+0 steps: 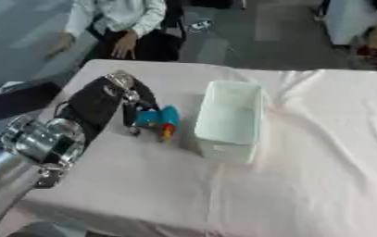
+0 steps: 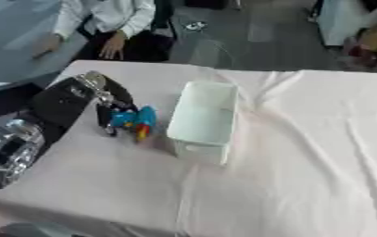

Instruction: Pick up objects on the table and place them in the box.

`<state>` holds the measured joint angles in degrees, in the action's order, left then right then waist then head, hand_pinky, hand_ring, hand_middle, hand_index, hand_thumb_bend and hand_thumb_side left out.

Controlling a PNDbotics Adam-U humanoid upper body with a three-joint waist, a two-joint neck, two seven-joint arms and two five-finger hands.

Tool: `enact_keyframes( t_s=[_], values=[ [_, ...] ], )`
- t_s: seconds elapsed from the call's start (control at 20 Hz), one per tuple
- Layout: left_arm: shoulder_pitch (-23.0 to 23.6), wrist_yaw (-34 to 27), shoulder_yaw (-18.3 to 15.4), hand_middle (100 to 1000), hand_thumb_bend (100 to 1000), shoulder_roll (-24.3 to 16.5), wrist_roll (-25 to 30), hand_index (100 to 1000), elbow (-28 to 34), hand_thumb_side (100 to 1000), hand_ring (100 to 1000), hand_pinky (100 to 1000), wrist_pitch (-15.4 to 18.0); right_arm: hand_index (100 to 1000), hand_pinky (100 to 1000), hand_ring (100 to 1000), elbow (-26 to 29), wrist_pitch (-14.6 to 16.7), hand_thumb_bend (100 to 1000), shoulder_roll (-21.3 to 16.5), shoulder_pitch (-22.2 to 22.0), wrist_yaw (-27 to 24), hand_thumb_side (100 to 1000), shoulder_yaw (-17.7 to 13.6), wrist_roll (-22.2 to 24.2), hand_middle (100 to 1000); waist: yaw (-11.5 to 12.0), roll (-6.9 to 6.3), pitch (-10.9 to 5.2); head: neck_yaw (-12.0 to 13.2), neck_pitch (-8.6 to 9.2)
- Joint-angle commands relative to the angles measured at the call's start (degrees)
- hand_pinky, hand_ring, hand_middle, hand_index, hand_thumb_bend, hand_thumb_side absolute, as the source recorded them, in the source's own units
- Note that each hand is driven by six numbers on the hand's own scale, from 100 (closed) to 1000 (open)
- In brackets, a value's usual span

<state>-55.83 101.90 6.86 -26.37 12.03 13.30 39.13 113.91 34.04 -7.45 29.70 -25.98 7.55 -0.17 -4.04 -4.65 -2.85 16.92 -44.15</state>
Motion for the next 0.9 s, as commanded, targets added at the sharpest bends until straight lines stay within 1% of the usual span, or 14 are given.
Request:
enact_keyframes(
  t_s=[0.05, 0.1, 0.15, 0.2, 0.25, 0.3, 0.35, 0.4, 0.45, 0.5, 0.6, 0.75, 0.9],
  values=[
    [-0.5, 2.0, 0.2, 484, 144, -1.3, -3.4, 839, 0.7, 461, 423, 100, -0.4, 617, 314, 376, 0.7, 0.1, 100, -0.1, 1.0, 0.2, 1000, -0.3, 0.0, 461, 0.1, 0.14, -0.35, 0.4, 0.03],
    [-0.3, 2.4, 0.0, 463, 100, -1.3, -4.3, 773, 0.5, 487, 403, 100, -0.6, 617, 315, 376, 0.7, 0.1, 100, -0.1, 1.0, 0.2, 1000, -0.3, 0.0, 461, 0.1, 0.15, -0.35, 0.5, 0.03],
    [-0.2, 2.8, -0.1, 475, 102, -1.3, -5.2, 809, 0.3, 465, 414, 100, -0.7, 617, 315, 376, 0.7, 0.1, 100, -0.1, 1.0, 0.2, 1000, -0.3, 0.0, 461, 0.1, 0.16, -0.34, 0.5, 0.03],
    [-0.1, 3.1, -0.2, 398, 100, -1.3, -6.0, 649, 0.1, 603, 345, 100, -0.8, 617, 315, 376, 0.7, 0.1, 100, -0.1, 1.0, 0.2, 1000, -0.3, 0.0, 461, 0.1, 0.16, -0.35, 0.5, 0.03],
    [0.0, 3.0, -0.5, 398, 100, -1.3, -7.4, 649, 0.1, 603, 345, 100, -0.9, 617, 315, 376, 0.7, 0.1, 100, -0.1, 1.0, 0.2, 1000, -0.3, -0.1, 461, 0.1, 0.17, -0.35, 0.6, 0.03],
    [0.1, 2.9, -0.6, 301, 100, -1.3, -8.8, 531, 0.1, 577, 263, 100, -0.8, 617, 314, 376, 0.7, 0.1, 100, -0.2, 1.0, 0.2, 1000, -0.3, -0.1, 461, 0.1, 0.18, -0.35, 0.6, 0.03],
    [0.2, 2.8, -0.6, 248, 100, -1.4, -10.3, 487, 0.2, 560, 219, 100, -0.7, 617, 314, 376, 0.7, 0.1, 100, -0.2, 1.0, 0.2, 1000, -0.3, -0.1, 461, 0.1, 0.18, -0.35, 0.6, 0.03],
    [0.4, 2.7, -0.5, 200, 100, -1.4, -11.8, 454, 0.3, 548, 187, 100, -0.5, 617, 314, 376, 0.7, 0.1, 100, -0.2, 1.0, 0.2, 1000, -0.3, -0.1, 461, 0.1, 0.18, -0.36, 0.7, 0.03],
    [0.5, 2.7, -0.5, 200, 100, -1.5, -13.3, 454, 0.4, 548, 187, 100, -0.3, 617, 314, 376, 0.7, 0.1, 100, -0.2, 1.0, 0.2, 1000, -0.3, 0.0, 461, 0.1, 0.18, -0.36, 0.7, 0.03],
    [0.5, 2.5, -0.5, 100, 100, -1.5, -14.9, 333, 0.7, 514, 100, 100, -0.1, 617, 314, 375, 0.7, 0.1, 100, -0.2, 1.0, 0.2, 1000, -0.3, -0.1, 461, 0.1, 0.20, -0.37, 0.7, 0.03],
    [0.7, 1.5, -0.4, 100, 100, -1.9, -18.4, 305, 1.7, 517, 100, 100, 0.6, 617, 314, 375, 0.7, 0.1, 100, -0.2, 1.0, 0.2, 1000, -0.3, -0.1, 461, 0.2, 0.21, -0.39, 0.8, 0.03],
    [0.6, -0.6, 0.1, 100, 100, -2.6, -22.9, 279, 4.7, 535, 100, 100, 0.8, 617, 314, 375, 0.7, 0.1, 100, -0.2, 0.9, 0.2, 1000, -0.3, -0.1, 461, 0.2, 0.22, -0.45, 1.2, 0.03],
    [0.5, -3.7, 0.7, 100, 100, -3.4, -24.7, 264, 7.6, 557, 100, 100, 1.0, 617, 314, 375, 0.7, 0.1, 100, -0.2, 0.9, 0.2, 1000, -0.3, -0.1, 461, 0.1, 0.22, -0.46, 1.4, 0.03]
  ],
)
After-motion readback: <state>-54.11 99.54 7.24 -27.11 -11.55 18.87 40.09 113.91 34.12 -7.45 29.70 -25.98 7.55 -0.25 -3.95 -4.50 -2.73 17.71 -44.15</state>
